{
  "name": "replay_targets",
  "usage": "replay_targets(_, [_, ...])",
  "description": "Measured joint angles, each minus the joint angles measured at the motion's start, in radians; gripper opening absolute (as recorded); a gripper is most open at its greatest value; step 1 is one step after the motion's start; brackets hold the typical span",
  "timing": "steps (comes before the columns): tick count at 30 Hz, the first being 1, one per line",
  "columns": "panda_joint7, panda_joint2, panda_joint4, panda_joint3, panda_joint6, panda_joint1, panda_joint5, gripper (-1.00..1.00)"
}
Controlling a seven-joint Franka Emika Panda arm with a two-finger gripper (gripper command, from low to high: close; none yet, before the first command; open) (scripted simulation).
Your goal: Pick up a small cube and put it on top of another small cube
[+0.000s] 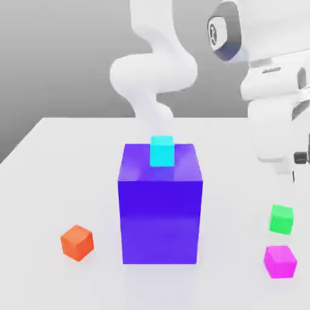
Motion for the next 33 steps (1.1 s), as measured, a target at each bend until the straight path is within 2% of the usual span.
replay_targets(4, [-0.108,0.14,-0.025,0.023,0.062,0.057,-0.044,0.0])
replay_targets(9, [-0.179,0.311,-0.047,0.036,0.147,0.103,-0.16,0.0])
replay_targets(13, [-0.177,0.457,-0.023,0.03,0.257,0.112,-0.183,0.0])
replay_targets(14, [-0.177,0.481,-0.019,0.03,0.276,0.112,-0.183,-1.0])
replay_targets(21, [-0.177,0.48,-0.019,0.03,0.274,0.112,-0.184,-1.0])
replay_targets(26, [-0.184,0.321,-0.054,0.041,0.15,0.108,-0.172,-1.0])
replay_targets(33, [-0.131,0.092,-0.216,0.16,0.078,0.235,-0.126,-1.0])
